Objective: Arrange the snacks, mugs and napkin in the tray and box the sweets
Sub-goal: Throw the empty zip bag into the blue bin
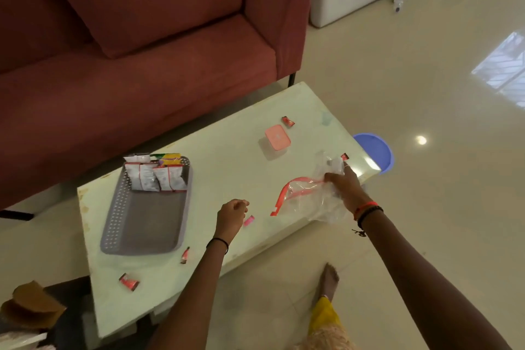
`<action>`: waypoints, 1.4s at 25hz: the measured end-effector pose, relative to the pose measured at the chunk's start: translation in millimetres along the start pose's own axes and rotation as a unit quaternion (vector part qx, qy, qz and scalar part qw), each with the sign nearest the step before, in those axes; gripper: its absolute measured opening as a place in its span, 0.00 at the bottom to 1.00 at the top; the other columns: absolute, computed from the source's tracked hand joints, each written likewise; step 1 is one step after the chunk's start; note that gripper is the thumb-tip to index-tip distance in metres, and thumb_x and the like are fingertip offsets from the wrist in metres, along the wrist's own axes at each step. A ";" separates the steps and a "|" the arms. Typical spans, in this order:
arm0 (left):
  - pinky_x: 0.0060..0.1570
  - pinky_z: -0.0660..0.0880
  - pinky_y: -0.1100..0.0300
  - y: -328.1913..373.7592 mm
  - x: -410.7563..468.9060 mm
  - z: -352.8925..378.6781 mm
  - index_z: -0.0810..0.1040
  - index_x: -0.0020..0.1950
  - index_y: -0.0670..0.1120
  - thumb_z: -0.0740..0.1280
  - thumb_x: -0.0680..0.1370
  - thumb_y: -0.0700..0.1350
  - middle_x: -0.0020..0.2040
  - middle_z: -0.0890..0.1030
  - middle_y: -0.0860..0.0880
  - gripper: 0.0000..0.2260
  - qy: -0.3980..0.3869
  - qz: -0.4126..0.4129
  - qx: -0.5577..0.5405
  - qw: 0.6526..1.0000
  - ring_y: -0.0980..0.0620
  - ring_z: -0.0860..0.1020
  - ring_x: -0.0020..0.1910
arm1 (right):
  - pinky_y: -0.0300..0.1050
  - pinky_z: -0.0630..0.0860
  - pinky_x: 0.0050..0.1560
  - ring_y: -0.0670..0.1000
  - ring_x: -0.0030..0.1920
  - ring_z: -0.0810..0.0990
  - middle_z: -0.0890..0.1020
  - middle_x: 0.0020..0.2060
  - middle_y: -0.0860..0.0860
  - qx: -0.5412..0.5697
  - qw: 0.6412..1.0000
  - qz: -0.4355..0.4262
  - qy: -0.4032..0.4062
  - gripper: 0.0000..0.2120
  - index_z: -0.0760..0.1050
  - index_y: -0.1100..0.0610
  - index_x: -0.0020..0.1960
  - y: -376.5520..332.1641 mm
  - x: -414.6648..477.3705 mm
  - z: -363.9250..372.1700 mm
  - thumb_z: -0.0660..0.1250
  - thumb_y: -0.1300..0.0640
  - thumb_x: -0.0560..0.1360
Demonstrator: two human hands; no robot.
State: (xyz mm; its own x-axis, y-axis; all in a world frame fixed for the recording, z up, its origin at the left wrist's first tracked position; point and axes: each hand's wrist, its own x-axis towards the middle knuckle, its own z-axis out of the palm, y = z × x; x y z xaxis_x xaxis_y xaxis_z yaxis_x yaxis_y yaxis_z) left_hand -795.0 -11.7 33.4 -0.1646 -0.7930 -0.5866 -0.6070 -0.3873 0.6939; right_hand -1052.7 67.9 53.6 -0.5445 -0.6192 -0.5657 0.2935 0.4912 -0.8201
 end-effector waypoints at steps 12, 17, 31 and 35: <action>0.59 0.72 0.54 173.5 146.9 231.1 0.78 0.56 0.39 0.58 0.78 0.40 0.57 0.81 0.41 0.12 -0.052 0.109 0.055 0.991 0.44 0.77 0.58 | 0.49 0.72 0.60 0.62 0.59 0.76 0.77 0.58 0.65 -0.214 0.921 -0.054 0.320 0.18 0.73 0.67 0.62 -31.8 231.9 -219.9 0.64 0.58 0.75; 0.59 0.71 0.54 200.4 223.1 288.0 0.77 0.57 0.40 0.57 0.79 0.41 0.56 0.79 0.40 0.12 -0.018 0.186 0.097 0.978 0.44 0.76 0.57 | 0.46 0.72 0.49 0.63 0.50 0.78 0.70 0.60 0.60 -0.304 0.897 -0.107 0.304 0.16 0.72 0.63 0.62 6.4 317.5 -232.6 0.61 0.62 0.75; 0.39 0.67 0.80 193.0 368.3 371.5 0.76 0.56 0.41 0.56 0.79 0.39 0.51 0.82 0.43 0.11 0.045 0.297 0.062 0.952 0.49 0.79 0.49 | 0.51 0.66 0.66 0.64 0.68 0.63 0.64 0.66 0.65 -0.532 0.847 -0.013 0.002 0.31 0.66 0.66 0.66 182.4 497.5 -224.3 0.72 0.53 0.70; 0.39 0.66 0.80 194.2 374.6 377.4 0.76 0.56 0.41 0.56 0.79 0.40 0.50 0.82 0.43 0.11 0.046 0.318 0.062 0.945 0.52 0.78 0.46 | 0.51 0.67 0.65 0.64 0.67 0.69 0.70 0.66 0.66 -0.604 0.790 0.069 -0.081 0.16 0.69 0.65 0.65 205.4 500.9 -220.2 0.58 0.61 0.78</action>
State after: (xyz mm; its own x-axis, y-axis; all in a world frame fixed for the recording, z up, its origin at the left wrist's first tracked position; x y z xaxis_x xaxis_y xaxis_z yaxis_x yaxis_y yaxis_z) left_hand -1267.9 -206.4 -209.2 -0.4616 -0.8867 -0.0250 -0.4956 0.2344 0.8363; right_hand -1438.2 -6.4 -379.4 -0.4357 -0.5311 -0.7267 -0.6766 0.7257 -0.1248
